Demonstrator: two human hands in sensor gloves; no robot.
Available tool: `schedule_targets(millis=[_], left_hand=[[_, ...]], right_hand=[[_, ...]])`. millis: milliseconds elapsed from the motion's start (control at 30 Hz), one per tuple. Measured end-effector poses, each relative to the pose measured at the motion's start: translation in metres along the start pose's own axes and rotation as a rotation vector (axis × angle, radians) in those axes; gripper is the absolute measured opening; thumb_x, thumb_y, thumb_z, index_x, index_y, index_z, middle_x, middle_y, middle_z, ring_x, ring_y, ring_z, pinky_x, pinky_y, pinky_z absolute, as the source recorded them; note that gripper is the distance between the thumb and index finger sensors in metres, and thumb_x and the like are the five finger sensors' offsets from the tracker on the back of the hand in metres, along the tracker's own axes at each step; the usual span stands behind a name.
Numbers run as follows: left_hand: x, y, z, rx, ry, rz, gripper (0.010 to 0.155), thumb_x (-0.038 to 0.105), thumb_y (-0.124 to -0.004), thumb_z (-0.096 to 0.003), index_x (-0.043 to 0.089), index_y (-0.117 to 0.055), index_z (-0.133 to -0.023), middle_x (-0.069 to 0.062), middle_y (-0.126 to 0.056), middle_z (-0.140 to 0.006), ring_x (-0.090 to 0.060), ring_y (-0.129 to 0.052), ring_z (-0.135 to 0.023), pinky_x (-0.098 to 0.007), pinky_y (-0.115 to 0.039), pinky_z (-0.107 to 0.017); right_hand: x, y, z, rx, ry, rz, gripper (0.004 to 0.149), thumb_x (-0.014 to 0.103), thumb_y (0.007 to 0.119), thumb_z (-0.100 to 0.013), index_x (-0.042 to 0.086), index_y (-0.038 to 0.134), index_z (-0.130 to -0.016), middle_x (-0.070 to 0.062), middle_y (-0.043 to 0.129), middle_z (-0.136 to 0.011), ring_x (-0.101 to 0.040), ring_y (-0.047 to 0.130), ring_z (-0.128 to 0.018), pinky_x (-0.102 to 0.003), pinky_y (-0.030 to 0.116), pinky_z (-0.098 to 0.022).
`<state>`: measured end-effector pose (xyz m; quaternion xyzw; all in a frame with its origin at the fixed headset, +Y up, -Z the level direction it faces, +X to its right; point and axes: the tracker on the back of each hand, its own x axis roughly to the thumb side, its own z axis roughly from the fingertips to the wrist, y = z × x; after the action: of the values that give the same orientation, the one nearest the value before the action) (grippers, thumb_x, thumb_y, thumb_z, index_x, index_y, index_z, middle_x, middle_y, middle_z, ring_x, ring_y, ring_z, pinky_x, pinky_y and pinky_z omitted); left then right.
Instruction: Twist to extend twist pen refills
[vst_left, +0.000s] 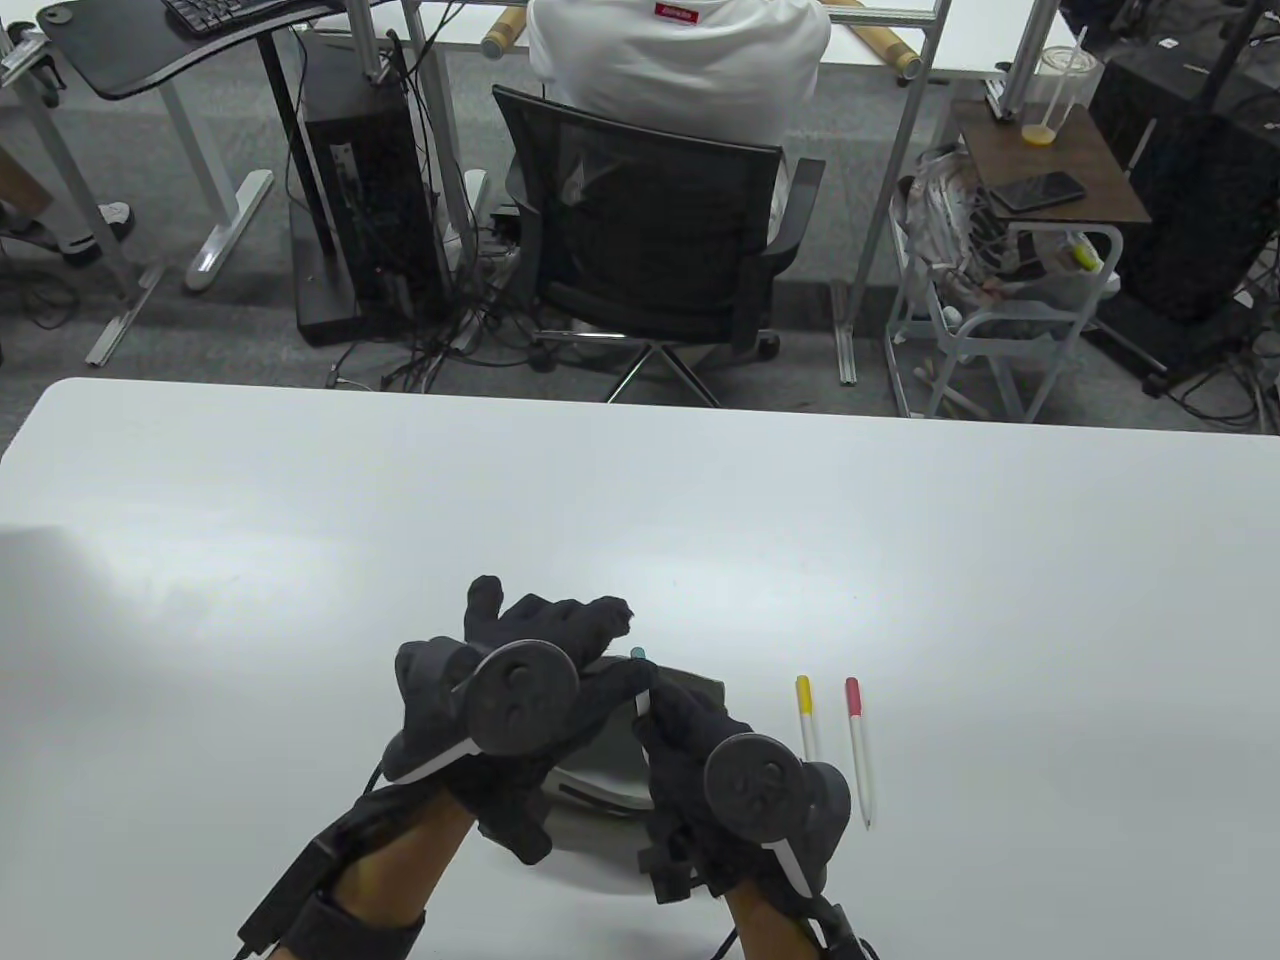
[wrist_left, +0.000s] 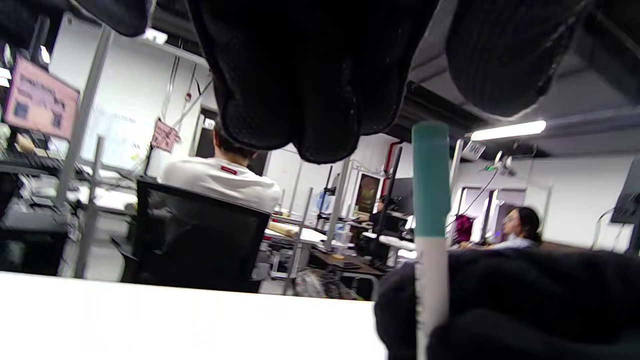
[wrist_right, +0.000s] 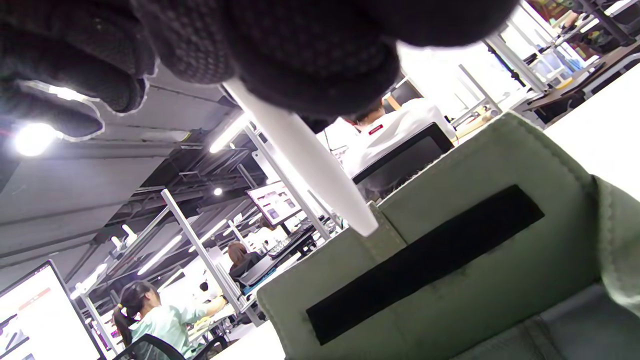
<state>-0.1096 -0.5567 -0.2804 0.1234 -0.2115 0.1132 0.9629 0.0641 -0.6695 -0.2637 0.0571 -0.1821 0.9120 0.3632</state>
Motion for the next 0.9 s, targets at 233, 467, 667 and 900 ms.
schedule_targets(millis=[233,467,667,900], left_hand=[[0.015,-0.007,-0.007,0.026,-0.007,-0.078,0.051,0.049,-0.087,-0.0496,0.016,-0.088,-0.088,-0.006,-0.101,-0.074,-0.033,-0.099,-0.068,-0.077,-0.049,-0.068],[0.014,-0.010,-0.009,0.035,-0.053,-0.036,0.048,0.043,-0.087,-0.0489,0.014,-0.089,-0.087,-0.006,-0.102,-0.073,-0.033,-0.100,-0.067,-0.076,-0.050,-0.069],[0.012,-0.012,-0.008,0.053,-0.101,-0.005,0.045,0.037,-0.087,-0.0492,0.015,-0.088,-0.089,-0.007,-0.103,-0.076,-0.032,-0.100,-0.069,-0.075,-0.051,-0.069],[0.007,-0.015,-0.009,0.044,-0.144,0.038,0.043,0.031,-0.087,-0.0491,0.018,-0.088,-0.090,-0.007,-0.102,-0.080,-0.032,-0.100,-0.072,-0.076,-0.050,-0.069]], right_hand=[[0.001,0.001,0.001,0.001,-0.005,-0.002,0.045,0.033,0.079,-0.034,0.020,0.088,-0.076,-0.007,0.098,-0.064,-0.008,0.098,-0.024,-0.023,0.086,-0.016],[0.000,0.001,0.001,0.004,0.005,-0.007,0.045,0.032,0.078,-0.034,0.020,0.088,-0.076,-0.006,0.098,-0.064,-0.008,0.098,-0.024,-0.024,0.086,-0.016],[-0.002,0.001,-0.001,0.008,0.019,-0.018,0.045,0.032,0.078,-0.034,0.021,0.088,-0.076,-0.006,0.098,-0.064,-0.007,0.098,-0.024,-0.024,0.086,-0.016],[-0.002,0.002,-0.002,0.012,0.027,-0.012,0.045,0.032,0.078,-0.034,0.021,0.088,-0.076,-0.006,0.098,-0.064,-0.008,0.098,-0.024,-0.024,0.086,-0.016]])
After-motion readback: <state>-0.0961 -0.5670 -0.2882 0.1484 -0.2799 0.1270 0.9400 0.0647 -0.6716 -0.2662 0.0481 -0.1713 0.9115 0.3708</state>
